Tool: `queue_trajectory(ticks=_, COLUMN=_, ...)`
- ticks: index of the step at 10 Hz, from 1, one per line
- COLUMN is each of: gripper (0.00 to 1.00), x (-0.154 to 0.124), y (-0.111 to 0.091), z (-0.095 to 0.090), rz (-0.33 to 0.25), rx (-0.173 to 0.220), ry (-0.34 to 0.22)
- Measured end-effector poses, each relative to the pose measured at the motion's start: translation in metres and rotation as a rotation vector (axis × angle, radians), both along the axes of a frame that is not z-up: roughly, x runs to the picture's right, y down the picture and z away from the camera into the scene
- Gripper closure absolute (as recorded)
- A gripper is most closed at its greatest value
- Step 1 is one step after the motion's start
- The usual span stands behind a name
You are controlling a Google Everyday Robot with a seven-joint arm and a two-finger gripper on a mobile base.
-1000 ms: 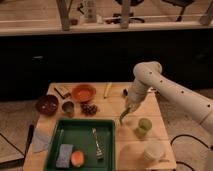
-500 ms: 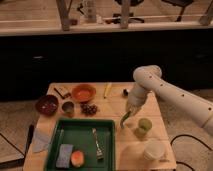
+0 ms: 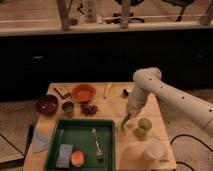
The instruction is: Place pepper in table surface
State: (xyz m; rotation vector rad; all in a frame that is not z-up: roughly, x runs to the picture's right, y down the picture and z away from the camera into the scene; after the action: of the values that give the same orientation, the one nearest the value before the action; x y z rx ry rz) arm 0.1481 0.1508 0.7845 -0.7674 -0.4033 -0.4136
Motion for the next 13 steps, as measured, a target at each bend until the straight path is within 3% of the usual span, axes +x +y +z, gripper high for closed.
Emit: queue_trajectory(ticks=13, gripper=0.98, x=-0.009, y=0.021, z=0.010, rz=-0.053, rx=0.007, ry=-0.054)
